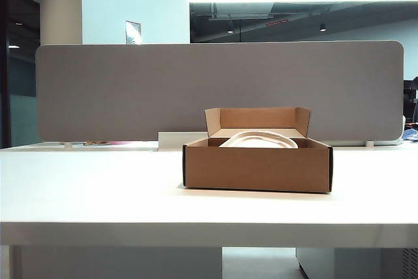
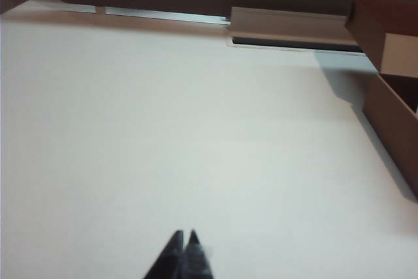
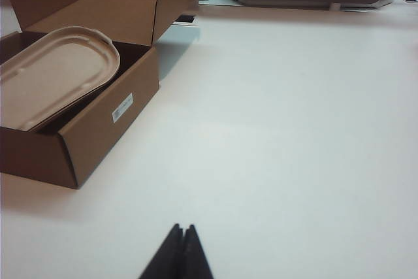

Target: Pick up the lid and place it into the paper box.

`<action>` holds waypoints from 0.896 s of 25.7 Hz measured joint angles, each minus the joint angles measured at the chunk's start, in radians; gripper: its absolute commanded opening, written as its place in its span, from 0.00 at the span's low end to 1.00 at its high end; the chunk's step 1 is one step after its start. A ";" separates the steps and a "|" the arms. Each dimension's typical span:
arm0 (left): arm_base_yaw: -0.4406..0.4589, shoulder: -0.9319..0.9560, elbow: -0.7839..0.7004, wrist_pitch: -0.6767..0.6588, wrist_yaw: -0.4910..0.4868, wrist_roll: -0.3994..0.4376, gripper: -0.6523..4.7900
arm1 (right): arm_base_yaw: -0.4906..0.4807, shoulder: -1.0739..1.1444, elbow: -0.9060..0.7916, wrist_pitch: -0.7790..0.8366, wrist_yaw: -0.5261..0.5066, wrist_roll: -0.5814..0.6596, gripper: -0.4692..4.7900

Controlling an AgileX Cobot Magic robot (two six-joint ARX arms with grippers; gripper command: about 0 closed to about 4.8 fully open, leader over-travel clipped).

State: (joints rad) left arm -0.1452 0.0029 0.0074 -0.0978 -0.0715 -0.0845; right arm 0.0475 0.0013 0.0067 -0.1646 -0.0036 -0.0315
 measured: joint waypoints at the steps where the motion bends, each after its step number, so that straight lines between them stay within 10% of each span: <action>1: 0.010 0.000 -0.002 0.007 0.006 -0.001 0.11 | 0.000 0.000 0.000 0.000 0.000 0.000 0.08; 23: 0.152 0.000 -0.003 0.097 0.162 0.039 0.11 | 0.000 0.000 0.000 0.000 0.000 0.000 0.08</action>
State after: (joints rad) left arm 0.0071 0.0029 0.0048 -0.0013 0.0902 -0.0460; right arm 0.0475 0.0013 0.0067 -0.1642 -0.0036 -0.0315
